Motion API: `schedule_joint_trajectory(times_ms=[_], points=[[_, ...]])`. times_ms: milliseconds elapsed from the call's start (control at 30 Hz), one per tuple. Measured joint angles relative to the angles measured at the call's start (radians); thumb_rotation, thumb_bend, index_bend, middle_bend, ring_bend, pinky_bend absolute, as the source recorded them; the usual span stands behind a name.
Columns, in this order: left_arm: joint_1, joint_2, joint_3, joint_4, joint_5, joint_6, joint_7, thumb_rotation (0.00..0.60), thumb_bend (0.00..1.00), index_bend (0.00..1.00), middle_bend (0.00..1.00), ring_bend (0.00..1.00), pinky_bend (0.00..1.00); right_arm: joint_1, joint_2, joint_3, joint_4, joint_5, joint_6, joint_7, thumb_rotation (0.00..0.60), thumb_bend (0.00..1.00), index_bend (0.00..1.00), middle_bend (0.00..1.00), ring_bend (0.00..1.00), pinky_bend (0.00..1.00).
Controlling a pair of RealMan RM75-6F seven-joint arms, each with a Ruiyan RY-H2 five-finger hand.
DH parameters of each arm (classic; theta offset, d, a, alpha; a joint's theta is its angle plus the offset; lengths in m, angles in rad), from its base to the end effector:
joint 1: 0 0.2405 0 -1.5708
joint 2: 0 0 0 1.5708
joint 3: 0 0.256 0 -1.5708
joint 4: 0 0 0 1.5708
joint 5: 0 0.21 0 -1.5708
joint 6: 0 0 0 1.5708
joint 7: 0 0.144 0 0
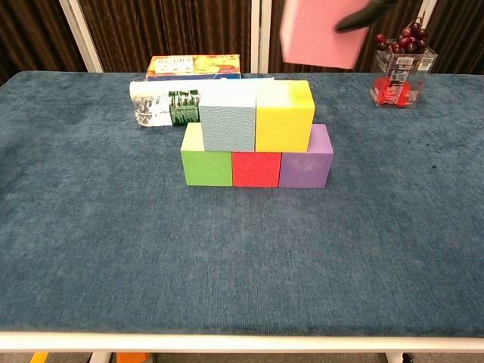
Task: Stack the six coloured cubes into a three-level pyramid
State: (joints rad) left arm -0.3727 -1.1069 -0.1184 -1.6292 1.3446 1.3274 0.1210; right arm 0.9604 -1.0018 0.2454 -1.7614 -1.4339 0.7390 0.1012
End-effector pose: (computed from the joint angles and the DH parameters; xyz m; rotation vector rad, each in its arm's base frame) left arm -0.2627 0.2791 0.1585 -1.4977 -0.7744 -0.9241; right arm -0.0488 -0.3652 0.1168 2.2058 -0.6929 1.0981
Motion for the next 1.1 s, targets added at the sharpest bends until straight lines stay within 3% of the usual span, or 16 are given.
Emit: schedule_joint_trajectory(times_ms=[267,467,1100], points=[[0.084,-0.005,0.062,-0.014,0.072,0.065,-0.089,0.6,0.09,0.17,0.12,0.08,0.04,0.088,-0.15,0.014,0.109,0.046,-0.061,-0.075,0.6,0.18,0.0,0.32,0.01,0.0],[0.115,-0.021,0.069,-0.006,0.093,0.105,-0.121,0.6,0.09,0.17,0.12,0.08,0.04,0.123,-0.209,0.006,0.142,0.054,-0.078,-0.093,0.6,0.17,0.0,0.32,0.01,0.0],[0.136,-0.038,0.074,-0.003,0.136,0.102,-0.115,0.6,0.09,0.17,0.12,0.08,0.04,0.129,-0.189,-0.011,0.095,0.155,-0.071,-0.225,0.6,0.17,0.0,0.3,0.01,0.0]])
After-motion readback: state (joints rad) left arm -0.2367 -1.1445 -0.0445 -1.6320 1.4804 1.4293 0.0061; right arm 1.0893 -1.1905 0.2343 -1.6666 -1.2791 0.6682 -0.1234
